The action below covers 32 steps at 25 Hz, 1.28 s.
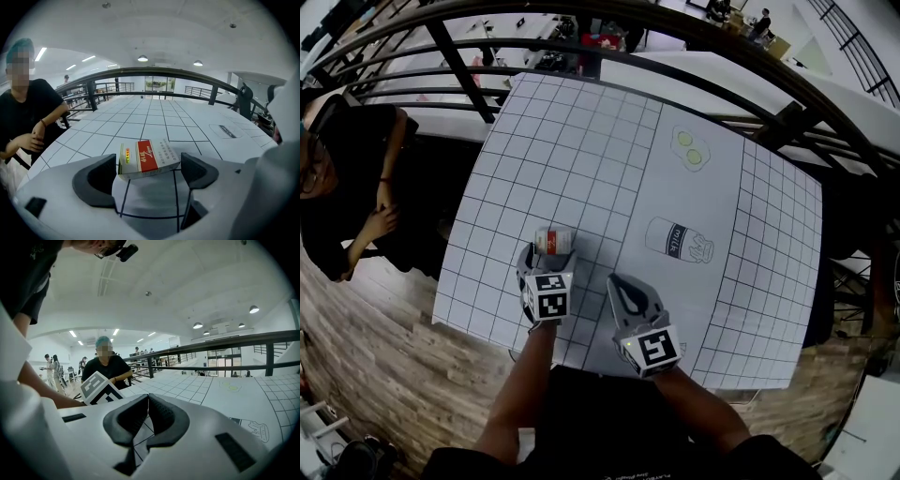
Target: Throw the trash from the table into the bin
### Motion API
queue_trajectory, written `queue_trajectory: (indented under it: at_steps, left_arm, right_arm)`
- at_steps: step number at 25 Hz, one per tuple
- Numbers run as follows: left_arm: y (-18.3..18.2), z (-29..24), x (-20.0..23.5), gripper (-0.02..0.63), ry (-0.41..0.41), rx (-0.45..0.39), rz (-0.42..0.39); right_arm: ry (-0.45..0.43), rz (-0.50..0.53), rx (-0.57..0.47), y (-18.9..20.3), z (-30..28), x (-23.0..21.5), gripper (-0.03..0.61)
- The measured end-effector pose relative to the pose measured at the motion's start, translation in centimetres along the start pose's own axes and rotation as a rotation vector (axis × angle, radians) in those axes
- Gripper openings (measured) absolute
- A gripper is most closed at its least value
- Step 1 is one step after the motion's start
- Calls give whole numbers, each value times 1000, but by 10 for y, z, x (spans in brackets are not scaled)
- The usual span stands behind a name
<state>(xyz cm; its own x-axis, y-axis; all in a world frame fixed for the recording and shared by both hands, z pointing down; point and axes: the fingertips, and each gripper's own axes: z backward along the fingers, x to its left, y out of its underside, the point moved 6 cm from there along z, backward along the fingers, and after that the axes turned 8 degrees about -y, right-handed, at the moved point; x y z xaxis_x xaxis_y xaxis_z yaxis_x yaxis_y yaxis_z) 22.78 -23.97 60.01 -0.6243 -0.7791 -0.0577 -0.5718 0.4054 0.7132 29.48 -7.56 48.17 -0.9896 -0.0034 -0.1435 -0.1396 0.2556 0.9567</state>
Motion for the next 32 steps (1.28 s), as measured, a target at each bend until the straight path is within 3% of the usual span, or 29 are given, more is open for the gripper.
queue_trajectory:
  at_steps: [13,32]
  left_arm:
    - [2,-1,1,417,-17,-9,-10]
    - [-26,69,10,416,-42,-178,47]
  right_arm:
    - [5,20,-39,-5,4,-2,25]
    - [-71,63,-86,-15,18,12,25]
